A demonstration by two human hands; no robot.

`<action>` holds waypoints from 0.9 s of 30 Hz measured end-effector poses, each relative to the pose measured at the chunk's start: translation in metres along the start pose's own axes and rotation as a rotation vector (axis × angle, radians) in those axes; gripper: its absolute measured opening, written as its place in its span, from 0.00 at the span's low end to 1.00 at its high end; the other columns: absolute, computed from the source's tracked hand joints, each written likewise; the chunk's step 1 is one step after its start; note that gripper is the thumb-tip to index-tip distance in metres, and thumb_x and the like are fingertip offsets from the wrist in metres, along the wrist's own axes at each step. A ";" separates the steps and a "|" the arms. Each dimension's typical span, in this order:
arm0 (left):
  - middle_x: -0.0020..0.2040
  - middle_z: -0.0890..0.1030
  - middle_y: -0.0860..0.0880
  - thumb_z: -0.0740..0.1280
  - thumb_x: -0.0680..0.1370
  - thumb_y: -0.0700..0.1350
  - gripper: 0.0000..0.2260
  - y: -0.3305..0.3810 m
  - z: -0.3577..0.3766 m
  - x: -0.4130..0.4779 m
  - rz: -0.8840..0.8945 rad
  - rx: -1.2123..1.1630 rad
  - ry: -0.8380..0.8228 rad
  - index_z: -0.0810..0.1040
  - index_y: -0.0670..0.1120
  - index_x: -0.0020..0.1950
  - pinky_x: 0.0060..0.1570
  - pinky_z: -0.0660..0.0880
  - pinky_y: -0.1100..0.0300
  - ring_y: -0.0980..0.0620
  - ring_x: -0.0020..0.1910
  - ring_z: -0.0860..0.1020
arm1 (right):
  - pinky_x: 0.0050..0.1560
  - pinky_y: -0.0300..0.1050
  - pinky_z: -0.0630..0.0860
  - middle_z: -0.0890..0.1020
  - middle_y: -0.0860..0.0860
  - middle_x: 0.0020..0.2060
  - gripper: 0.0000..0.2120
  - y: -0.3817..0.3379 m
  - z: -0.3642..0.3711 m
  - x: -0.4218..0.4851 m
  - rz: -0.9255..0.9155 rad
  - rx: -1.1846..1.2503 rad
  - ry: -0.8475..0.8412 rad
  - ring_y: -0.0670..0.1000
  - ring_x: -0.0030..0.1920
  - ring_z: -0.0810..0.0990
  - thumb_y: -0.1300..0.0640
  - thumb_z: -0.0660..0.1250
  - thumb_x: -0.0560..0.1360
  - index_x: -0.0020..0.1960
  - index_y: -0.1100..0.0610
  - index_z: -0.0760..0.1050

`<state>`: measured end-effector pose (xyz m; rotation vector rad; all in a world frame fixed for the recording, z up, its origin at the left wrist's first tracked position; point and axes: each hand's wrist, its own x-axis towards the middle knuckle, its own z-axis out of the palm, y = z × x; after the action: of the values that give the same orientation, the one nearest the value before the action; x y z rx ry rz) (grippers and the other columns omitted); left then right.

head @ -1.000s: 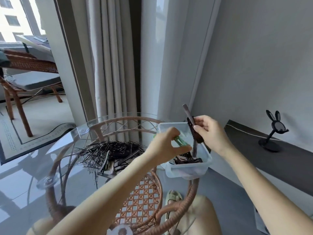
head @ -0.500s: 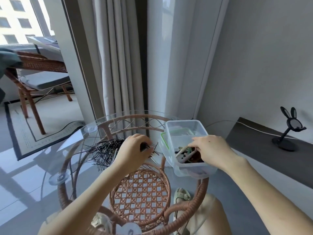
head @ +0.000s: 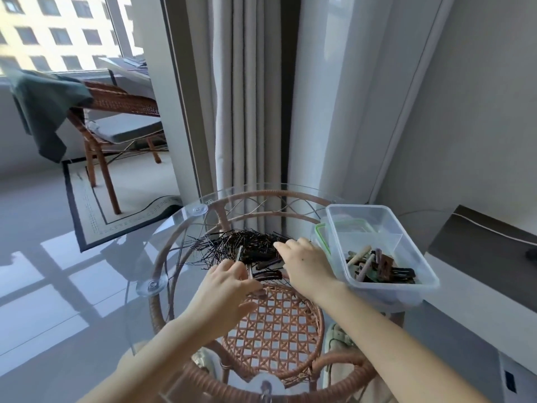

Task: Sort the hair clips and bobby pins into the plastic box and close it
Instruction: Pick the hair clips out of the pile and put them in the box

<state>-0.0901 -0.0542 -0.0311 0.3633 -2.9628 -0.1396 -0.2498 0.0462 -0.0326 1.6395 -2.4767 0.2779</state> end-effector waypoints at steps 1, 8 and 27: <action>0.43 0.76 0.54 0.71 0.68 0.56 0.13 0.000 0.001 0.002 0.010 -0.005 0.016 0.78 0.60 0.52 0.45 0.74 0.58 0.52 0.45 0.73 | 0.51 0.49 0.72 0.77 0.55 0.52 0.17 0.000 0.003 0.002 0.006 -0.015 0.012 0.57 0.52 0.73 0.70 0.59 0.73 0.60 0.58 0.70; 0.52 0.74 0.47 0.62 0.77 0.54 0.12 -0.003 0.007 0.014 0.045 0.012 0.009 0.74 0.53 0.58 0.52 0.71 0.54 0.48 0.49 0.70 | 0.47 0.48 0.76 0.77 0.55 0.46 0.12 0.014 0.002 -0.004 0.001 0.087 -0.002 0.56 0.47 0.76 0.71 0.59 0.73 0.50 0.60 0.75; 0.42 0.81 0.48 0.63 0.76 0.49 0.11 -0.022 0.003 0.004 0.115 -0.208 0.058 0.81 0.47 0.53 0.44 0.70 0.63 0.49 0.42 0.76 | 0.56 0.45 0.71 0.76 0.52 0.53 0.11 -0.032 0.010 -0.015 0.059 0.281 -0.049 0.52 0.55 0.70 0.58 0.64 0.76 0.57 0.58 0.75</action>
<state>-0.0895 -0.0761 -0.0364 0.1668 -2.8668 -0.4121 -0.2154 0.0447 -0.0439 1.6913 -2.6245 0.6255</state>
